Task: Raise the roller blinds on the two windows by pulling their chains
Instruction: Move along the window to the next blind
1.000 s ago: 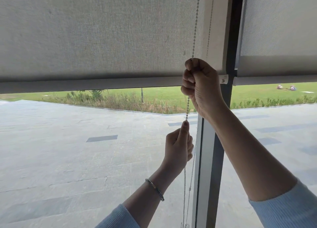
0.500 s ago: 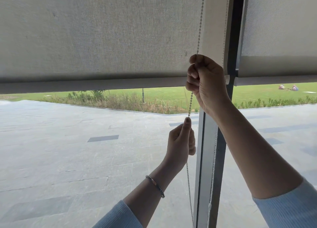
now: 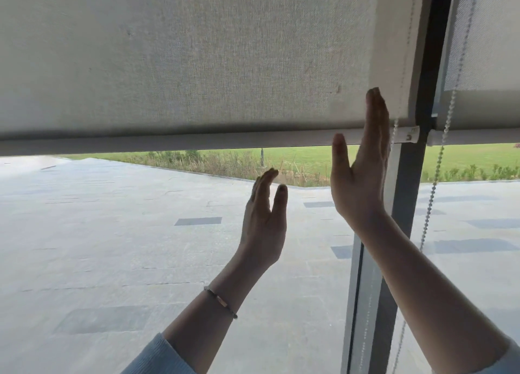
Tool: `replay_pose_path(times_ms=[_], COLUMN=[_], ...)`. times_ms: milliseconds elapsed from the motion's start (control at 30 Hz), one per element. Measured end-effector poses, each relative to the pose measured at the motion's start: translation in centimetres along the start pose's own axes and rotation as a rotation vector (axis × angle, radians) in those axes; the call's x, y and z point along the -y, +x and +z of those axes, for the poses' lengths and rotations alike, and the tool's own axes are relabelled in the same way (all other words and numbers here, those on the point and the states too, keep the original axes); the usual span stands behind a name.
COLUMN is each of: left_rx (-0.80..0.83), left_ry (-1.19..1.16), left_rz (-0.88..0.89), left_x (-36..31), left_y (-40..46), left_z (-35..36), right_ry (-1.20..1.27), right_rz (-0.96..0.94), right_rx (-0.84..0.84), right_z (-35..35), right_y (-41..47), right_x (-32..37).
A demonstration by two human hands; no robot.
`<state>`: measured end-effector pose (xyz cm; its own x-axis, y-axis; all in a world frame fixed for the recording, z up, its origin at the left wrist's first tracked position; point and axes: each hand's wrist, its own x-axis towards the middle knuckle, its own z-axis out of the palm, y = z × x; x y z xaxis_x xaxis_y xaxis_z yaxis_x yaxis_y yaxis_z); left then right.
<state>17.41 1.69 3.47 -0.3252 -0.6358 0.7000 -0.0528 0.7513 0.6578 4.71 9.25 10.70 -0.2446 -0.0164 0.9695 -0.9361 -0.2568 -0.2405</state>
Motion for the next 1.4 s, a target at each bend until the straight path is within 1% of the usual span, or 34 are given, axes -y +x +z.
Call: replay_pose_path(times_ms=[100,167,300,533,700,833,1100,1267,1400], left_rx=[-0.082,-0.128,-0.251,-0.371,-0.435,-0.485,-0.547,-0.544,-0.545], left_ry=[0.384,0.581,0.847,1.184,1.366,1.471,1.680,1.770,1.805], left_rz=[0.186,0.247,0.237,0.231,0.172,0.105,-0.046,-0.133,-0.210], left_x=[1.9,2.9,3.1,1.3,0.6,0.5,1.0,1.9,2.9], left_y=[1.1,2.0,3.1,3.1,0.5,-2.5,-9.0,-12.7,-15.1], left_z=[-4.1,-6.9,-12.1,-20.3,-26.7,-32.2,-45.3,-54.2,-60.2], right_ry=[0.041,0.068,0.147,0.316,0.410,0.511,0.709,0.771,0.791], right_rz=[-0.022,-0.028,-0.087,-0.175,-0.217,-0.266,-0.284,-0.275,-0.265], right_rx=[0.103,0.172,0.272,0.324,0.366,0.397,0.443,0.448,0.503], right_z=[2.0,3.6,7.7,14.3,17.9,20.6,26.5,30.7,34.3], right_y=[-1.6,-2.6,-3.5,-3.8,-5.3,-6.9,-11.0,-13.9,-16.6], right_x=[-0.4,-0.1,2.5,9.9,14.8,20.1,34.0,42.4,48.5])
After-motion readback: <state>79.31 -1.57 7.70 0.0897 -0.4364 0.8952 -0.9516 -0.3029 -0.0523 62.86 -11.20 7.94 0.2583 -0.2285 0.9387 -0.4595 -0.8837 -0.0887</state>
